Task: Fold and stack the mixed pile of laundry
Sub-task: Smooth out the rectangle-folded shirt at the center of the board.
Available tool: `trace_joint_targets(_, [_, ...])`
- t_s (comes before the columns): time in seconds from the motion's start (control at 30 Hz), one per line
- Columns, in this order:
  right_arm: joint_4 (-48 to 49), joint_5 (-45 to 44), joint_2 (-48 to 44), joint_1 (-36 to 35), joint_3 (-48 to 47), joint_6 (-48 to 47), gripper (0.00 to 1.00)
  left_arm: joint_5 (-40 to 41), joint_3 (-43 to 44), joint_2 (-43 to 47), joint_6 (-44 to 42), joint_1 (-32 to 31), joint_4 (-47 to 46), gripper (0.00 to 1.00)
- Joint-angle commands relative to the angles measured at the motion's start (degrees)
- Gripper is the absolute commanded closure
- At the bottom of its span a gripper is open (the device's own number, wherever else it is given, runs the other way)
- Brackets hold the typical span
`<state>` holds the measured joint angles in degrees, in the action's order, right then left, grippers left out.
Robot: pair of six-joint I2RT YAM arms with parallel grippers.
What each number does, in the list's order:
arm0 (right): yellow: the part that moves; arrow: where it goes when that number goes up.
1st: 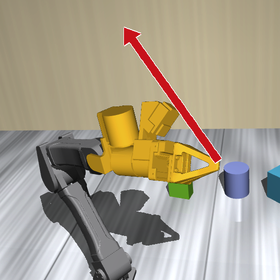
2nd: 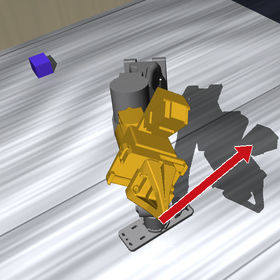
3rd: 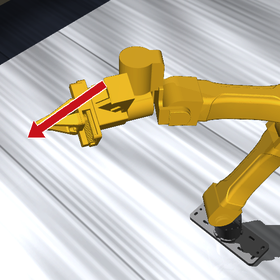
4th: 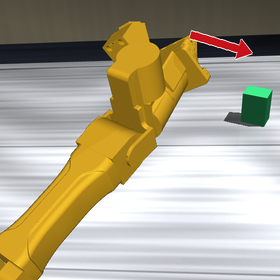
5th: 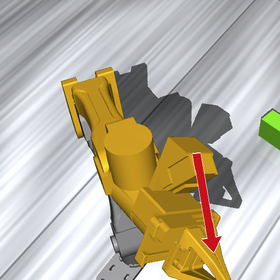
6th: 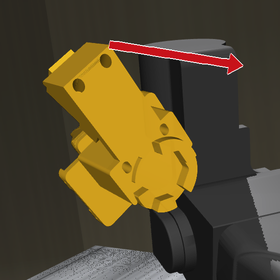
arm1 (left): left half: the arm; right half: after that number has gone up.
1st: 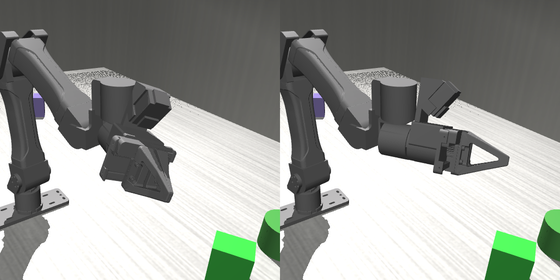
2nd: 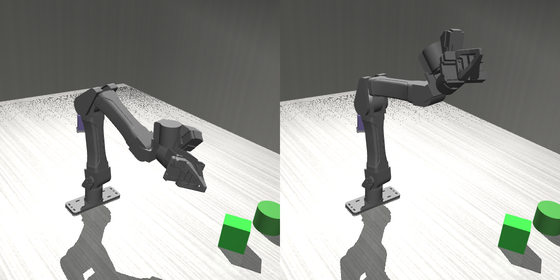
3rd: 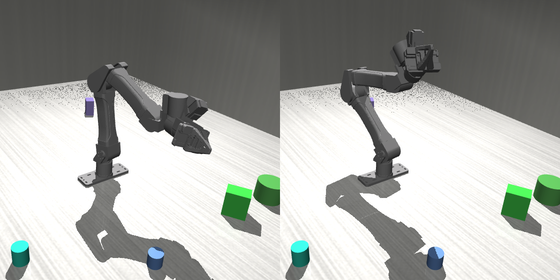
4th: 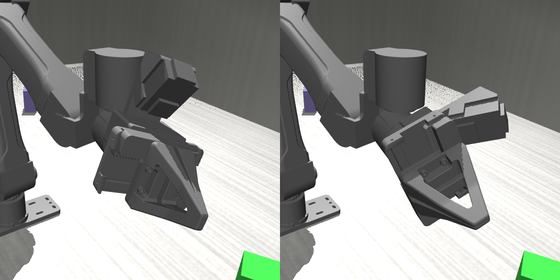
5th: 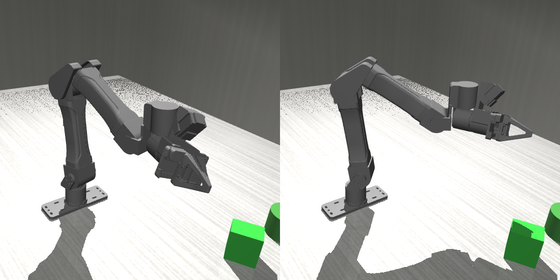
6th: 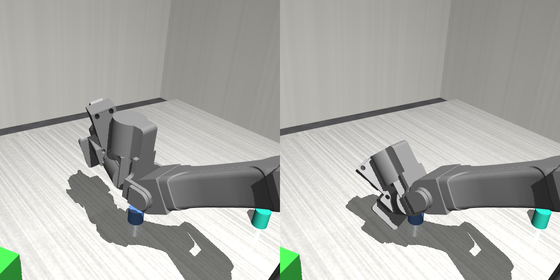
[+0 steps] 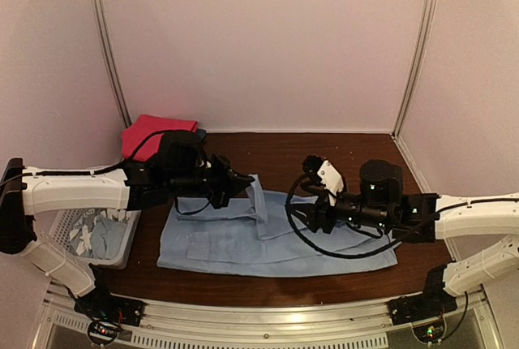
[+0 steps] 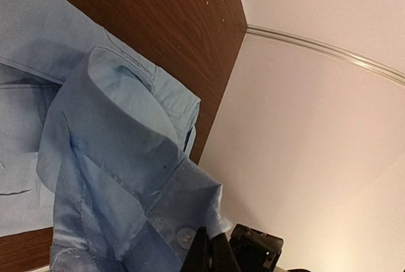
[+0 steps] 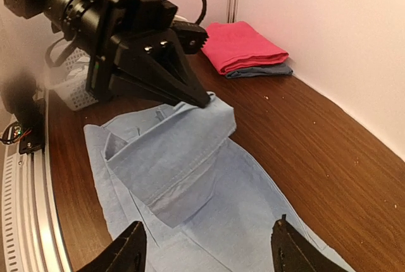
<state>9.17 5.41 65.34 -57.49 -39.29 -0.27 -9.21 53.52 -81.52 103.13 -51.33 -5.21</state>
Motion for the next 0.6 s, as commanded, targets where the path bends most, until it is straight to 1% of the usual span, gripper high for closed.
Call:
trace_joint_targets(0.0, [7.2, -10.4, 3.2, -6.1, -0.8, -7.0, 0.31, 0.8, 3.4, -0.5, 2.4, -0.1, -6.7, 1.0])
trace_joint_targets(0.17, [9.0, -14.4, 7.7, -10.3, -2.4, -9.4, 0.3, 0.4, 3.3, -1.7, 3.8, -0.1, -8.5, 1.0])
trace_joint_targets(0.33, [9.9, -24.2, 13.8, -13.1, -5.6, -12.6, 0.3, 0.0, 3.4, -2.2, 4.3, -0.1, -9.7, 1.0])
trace_joint_targets(0.43, [10.8, -30.4, 16.8, -13.3, -7.7, -13.3, 0.35, 0.3, 3.4, -1.9, 4.2, -0.1, -9.7, 1.0])
trace_joint_targets(0.47, [11.2, -31.8, 17.4, -13.3, -8.1, -13.8, 0.4, 0.4, 3.3, -1.9, 4.2, -0.1, -9.5, 1.0])
trace_joint_targets(0.5, [11.7, -33.2, 17.8, -13.3, -8.5, -14.2, 0.5, 0.4, 3.3, -1.8, 4.0, -0.1, -9.4, 1.0])
trace_joint_targets(0.53, [12.1, -34.1, 18.0, -13.3, -8.7, -14.3, 0.64, 0.3, 3.3, -1.7, 3.9, -0.1, -9.2, 1.0])
trace_joint_targets(0.57, [12.4, -34.3, 17.8, -13.4, -8.6, -14.6, 0.74, 0.3, 3.2, -1.6, 3.8, -0.1, -9.2, 1.0])
